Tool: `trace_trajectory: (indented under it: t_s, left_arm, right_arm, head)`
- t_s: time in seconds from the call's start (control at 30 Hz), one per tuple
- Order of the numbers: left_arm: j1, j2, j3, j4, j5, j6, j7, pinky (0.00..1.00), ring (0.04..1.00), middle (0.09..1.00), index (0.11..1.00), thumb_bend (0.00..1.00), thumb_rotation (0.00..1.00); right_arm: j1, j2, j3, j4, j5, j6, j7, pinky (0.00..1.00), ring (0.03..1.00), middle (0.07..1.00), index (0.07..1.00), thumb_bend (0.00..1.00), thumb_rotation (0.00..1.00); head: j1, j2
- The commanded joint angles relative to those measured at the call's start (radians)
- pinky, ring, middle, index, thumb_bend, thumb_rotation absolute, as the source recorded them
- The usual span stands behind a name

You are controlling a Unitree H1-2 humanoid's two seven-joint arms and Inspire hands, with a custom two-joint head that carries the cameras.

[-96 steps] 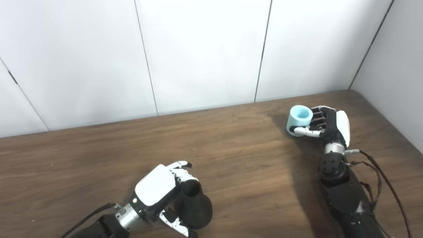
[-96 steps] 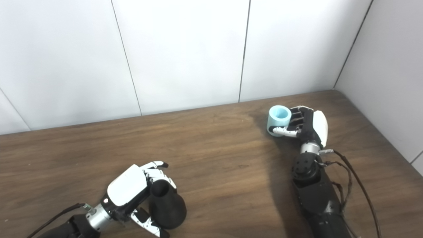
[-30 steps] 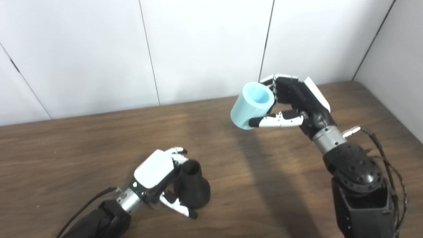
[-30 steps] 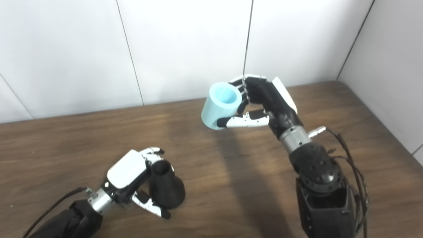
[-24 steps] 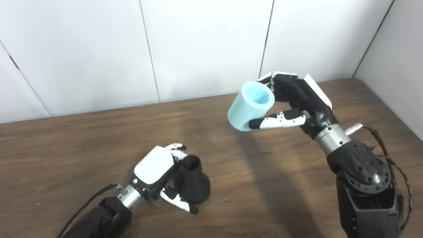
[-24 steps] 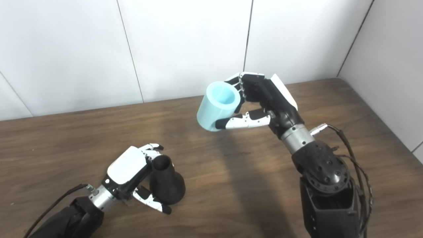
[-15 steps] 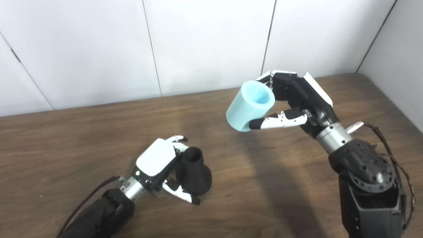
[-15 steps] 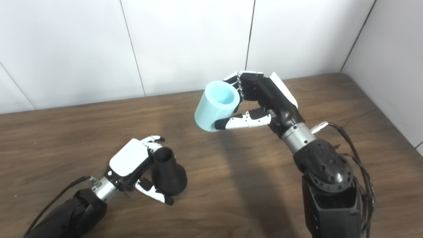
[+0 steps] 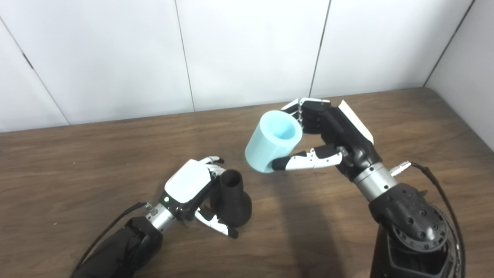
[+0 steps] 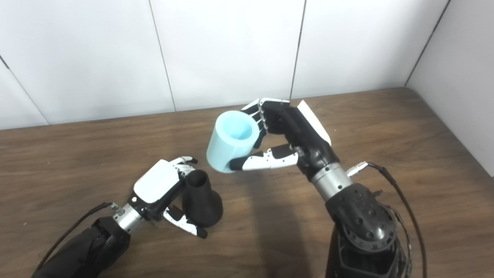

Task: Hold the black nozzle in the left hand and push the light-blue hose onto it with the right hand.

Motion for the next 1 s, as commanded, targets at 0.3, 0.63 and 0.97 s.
trace_trajectory:
  t_s: [0.3, 0.63, 0.97]
  left_arm:
    - [0.153, -0.031, -0.057, 0.107, 0.034, 0.038, -0.103, 0.81, 0.520, 0.470, 0.469, 0.50, 0.00]
    - [0.159, -0.027, -0.060, 0.093, 0.046, 0.041, -0.107, 0.81, 0.526, 0.484, 0.450, 0.50, 0.00]
    - [0.156, -0.033, -0.060, 0.115, 0.051, 0.037, -0.087, 0.81, 0.521, 0.463, 0.475, 0.50, 0.00]
  right_arm:
    - [-0.049, 0.088, -0.035, -0.018, -0.085, -0.001, 0.103, 0.29, 0.393, 0.467, 0.533, 0.51, 0.00]
    - [-0.032, 0.039, 0.034, 0.004, -0.108, -0.001, 0.025, 0.25, 0.376, 0.458, 0.536, 0.51, 0.00]
    - [0.030, -0.044, 0.141, 0.090, -0.016, -0.091, -0.205, 0.26, 0.373, 0.469, 0.541, 0.51, 0.00]
  head:
    - [0.016, -0.002]
    - [0.015, 0.004]
    - [0.023, 0.002]
